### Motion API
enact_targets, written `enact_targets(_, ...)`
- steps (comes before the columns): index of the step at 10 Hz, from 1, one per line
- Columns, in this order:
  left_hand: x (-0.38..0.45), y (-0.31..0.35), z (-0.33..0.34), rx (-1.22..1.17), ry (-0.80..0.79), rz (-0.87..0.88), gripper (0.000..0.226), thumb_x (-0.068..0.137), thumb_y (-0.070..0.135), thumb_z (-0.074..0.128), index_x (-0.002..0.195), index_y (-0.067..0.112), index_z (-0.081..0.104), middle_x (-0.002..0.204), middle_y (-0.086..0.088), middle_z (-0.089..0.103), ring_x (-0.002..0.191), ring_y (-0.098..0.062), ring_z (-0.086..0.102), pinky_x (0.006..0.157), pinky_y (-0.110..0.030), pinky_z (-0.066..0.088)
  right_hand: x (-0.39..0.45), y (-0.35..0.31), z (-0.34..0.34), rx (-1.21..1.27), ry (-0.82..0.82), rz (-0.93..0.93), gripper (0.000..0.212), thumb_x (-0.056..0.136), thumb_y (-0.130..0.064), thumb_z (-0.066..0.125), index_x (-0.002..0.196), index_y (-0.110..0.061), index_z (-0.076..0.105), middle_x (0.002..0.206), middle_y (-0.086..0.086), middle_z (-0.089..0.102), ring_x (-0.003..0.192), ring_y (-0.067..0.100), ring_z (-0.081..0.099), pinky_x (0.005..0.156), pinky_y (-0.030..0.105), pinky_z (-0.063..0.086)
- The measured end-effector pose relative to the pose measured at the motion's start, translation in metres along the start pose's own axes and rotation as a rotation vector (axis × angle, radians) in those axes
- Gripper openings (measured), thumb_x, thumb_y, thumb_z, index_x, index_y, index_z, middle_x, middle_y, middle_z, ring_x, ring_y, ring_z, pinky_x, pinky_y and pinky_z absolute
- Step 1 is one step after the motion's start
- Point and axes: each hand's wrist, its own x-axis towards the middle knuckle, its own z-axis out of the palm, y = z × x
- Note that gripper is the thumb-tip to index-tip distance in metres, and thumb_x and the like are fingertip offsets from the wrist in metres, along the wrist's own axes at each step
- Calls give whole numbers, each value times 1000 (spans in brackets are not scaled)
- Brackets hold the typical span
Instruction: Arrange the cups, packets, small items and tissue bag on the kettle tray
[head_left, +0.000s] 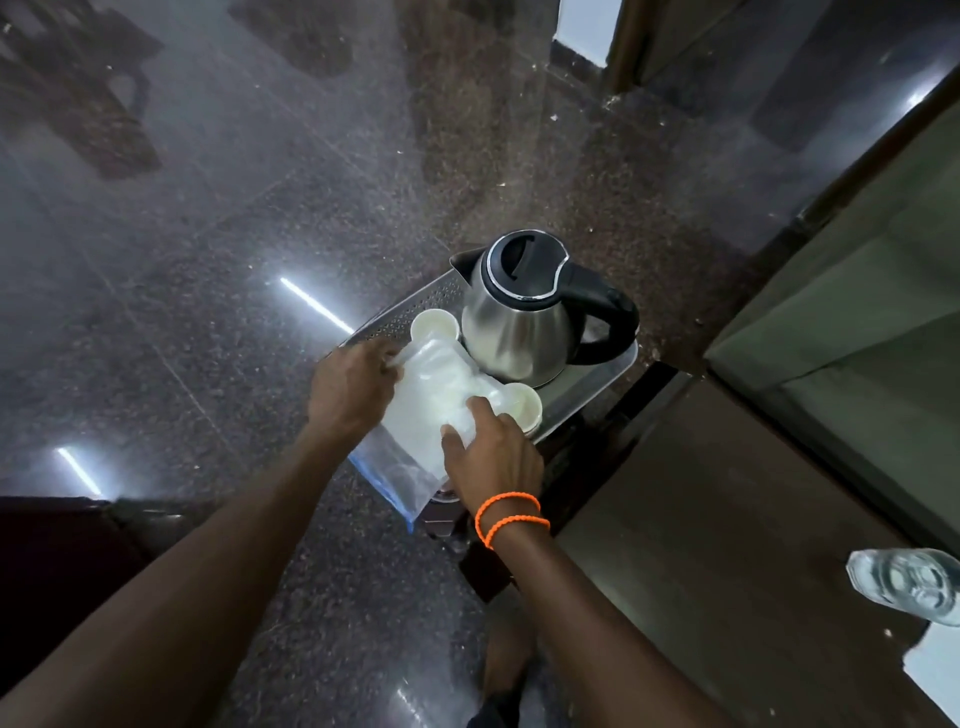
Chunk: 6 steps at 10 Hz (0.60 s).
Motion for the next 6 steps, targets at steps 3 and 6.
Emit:
enact_targets(3,-7,-7,11,-24,87,22,32,93,34,67,119,15,66,107,-14,75,97,-37,66,88,-48,52,0,18,-10,20,57,-88,48,94,-55,55,134,-29,50,99,7,69,87,37,68,69,44,57)
enact_targets(6,-47,5,33,-68,223,2,63,104,55,43,148,11,44,149,-17,53,142,-36,44,118,-54,34,-5,35,-21,-18,164,-166,35,96,-47,57,116,-19,62,103,7,64,82,36,67,59,41,56)
